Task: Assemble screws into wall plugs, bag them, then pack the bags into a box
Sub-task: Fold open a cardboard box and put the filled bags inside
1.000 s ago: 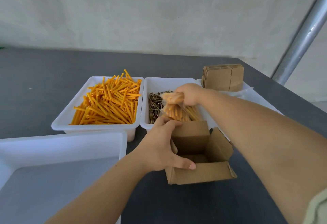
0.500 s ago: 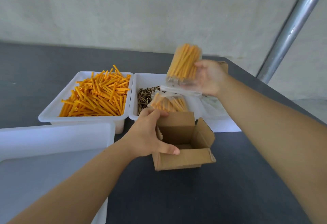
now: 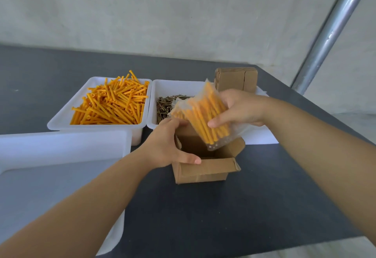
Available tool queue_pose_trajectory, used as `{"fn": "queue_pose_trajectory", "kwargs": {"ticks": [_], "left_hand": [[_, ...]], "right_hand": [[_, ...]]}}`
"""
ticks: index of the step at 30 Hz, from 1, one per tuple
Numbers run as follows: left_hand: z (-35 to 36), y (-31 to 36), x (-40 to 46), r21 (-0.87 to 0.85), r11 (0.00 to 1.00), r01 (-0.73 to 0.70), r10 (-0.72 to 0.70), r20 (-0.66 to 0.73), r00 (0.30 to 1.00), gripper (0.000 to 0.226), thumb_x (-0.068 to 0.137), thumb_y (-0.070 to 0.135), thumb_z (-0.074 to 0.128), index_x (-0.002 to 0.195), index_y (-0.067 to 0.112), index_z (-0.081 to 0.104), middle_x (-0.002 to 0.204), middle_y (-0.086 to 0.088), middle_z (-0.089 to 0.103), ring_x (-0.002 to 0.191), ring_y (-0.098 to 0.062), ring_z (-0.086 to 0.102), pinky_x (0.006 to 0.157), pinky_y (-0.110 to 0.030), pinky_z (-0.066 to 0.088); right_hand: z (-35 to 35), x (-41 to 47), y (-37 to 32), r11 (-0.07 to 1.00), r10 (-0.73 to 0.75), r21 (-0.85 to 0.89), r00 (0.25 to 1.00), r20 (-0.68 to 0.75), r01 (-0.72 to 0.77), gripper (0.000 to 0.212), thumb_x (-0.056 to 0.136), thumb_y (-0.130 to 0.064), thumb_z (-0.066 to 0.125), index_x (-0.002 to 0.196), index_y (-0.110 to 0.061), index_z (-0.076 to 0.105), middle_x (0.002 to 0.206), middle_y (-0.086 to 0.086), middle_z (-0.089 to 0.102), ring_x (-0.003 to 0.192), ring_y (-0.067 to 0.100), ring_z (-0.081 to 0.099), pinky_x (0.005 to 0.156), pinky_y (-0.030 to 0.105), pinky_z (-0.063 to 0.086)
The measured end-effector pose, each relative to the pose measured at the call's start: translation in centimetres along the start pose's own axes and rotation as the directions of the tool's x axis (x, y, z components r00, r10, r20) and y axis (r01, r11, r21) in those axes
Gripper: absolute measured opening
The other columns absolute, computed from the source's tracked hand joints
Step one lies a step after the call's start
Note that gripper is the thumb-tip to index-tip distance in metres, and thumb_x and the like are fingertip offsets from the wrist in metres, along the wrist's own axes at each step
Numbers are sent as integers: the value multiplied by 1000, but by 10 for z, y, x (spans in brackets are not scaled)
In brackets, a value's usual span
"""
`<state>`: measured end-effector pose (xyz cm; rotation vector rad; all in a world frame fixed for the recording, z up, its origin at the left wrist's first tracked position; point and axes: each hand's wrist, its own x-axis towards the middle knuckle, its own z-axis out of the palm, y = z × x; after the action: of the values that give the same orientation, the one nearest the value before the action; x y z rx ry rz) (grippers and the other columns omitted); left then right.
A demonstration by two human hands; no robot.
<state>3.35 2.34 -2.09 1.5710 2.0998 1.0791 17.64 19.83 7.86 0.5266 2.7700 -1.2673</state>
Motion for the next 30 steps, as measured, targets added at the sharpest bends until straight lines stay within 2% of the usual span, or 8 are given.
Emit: {"fn": "queue_pose_trajectory", "kwargs": {"ticks": [3, 7, 11, 15, 18, 24, 27, 30], "left_hand": [[0, 0, 2, -26, 1000, -8, 8, 2, 1000, 92, 56, 49, 92, 134, 27, 50, 129, 9, 51, 120, -10, 46, 99, -31, 45], [0, -2, 2, -44, 999, 11, -11, -8, 1000, 89, 54, 47, 93, 130, 25, 53, 122, 11, 55, 112, -6, 52, 85, -20, 46], [-2, -2, 2, -62, 998, 22, -22, 11, 1000, 95, 53, 45, 94, 135, 24, 49, 128, 9, 54, 118, -8, 51, 96, -29, 48], [-1, -3, -1, -28, 999, 18, -18, -3, 1000, 99, 53, 45, 93, 138, 25, 46, 130, 12, 49, 118, -7, 47, 93, -21, 41], [-1, -3, -1, -34, 999, 22, -22, -14, 1000, 98, 54, 44, 93, 138, 25, 46, 128, 13, 48, 118, -6, 46, 92, -21, 40], [-2, 0, 0, -52, 999, -2, 3, 16, 1000, 94, 54, 42, 94, 134, 24, 49, 124, 9, 54, 116, -9, 51, 98, -30, 47], [-2, -1, 0, -34, 999, -5, 6, 14, 1000, 95, 54, 43, 94, 135, 24, 49, 124, 8, 53, 116, -9, 49, 97, -29, 46], [-3, -2, 1, -28, 1000, 1, -1, 12, 1000, 97, 54, 44, 94, 137, 22, 47, 127, 8, 51, 118, -8, 48, 100, -28, 45]], "right_hand": [[8, -6, -14, 852, 28, -522, 999, -22, -35, 23, 82, -35, 77, 84, -26, 56, 84, -4, 61, 79, 14, 60, 67, 29, 48], [26, -1, -27, 622, 127, -782, 989, 80, -17, 35, 84, -40, 74, 74, -21, 47, 72, -4, 47, 62, 14, 45, 56, 28, 36], [52, 25, -31, 528, 270, -849, 949, 163, -4, 33, 84, -34, 75, 73, -21, 47, 75, -5, 53, 64, 12, 51, 54, 25, 38], [74, 46, -22, 602, 415, -799, 861, 293, -18, 6, 90, -20, 64, 95, -20, 60, 86, -1, 58, 82, 18, 59, 64, 27, 46], [79, 53, -23, 588, 496, -808, 807, 319, -42, 15, 94, -19, 59, 109, -15, 61, 91, 2, 58, 85, 18, 58, 71, 30, 48], [82, 49, -40, 366, 377, -919, 926, 4, -145, 23, 89, -18, 68, 109, -16, 56, 85, 4, 51, 75, 18, 52, 72, 31, 40], [79, 43, -39, 380, 323, -904, 944, -69, -196, 31, 93, -13, 61, 124, -5, 57, 101, 9, 58, 89, 24, 54, 75, 31, 38], [78, 36, -30, 437, 255, -894, 967, 18, -99, 24, 93, -10, 61, 116, -4, 63, 80, 4, 52, 73, 19, 53, 72, 29, 42]]}}
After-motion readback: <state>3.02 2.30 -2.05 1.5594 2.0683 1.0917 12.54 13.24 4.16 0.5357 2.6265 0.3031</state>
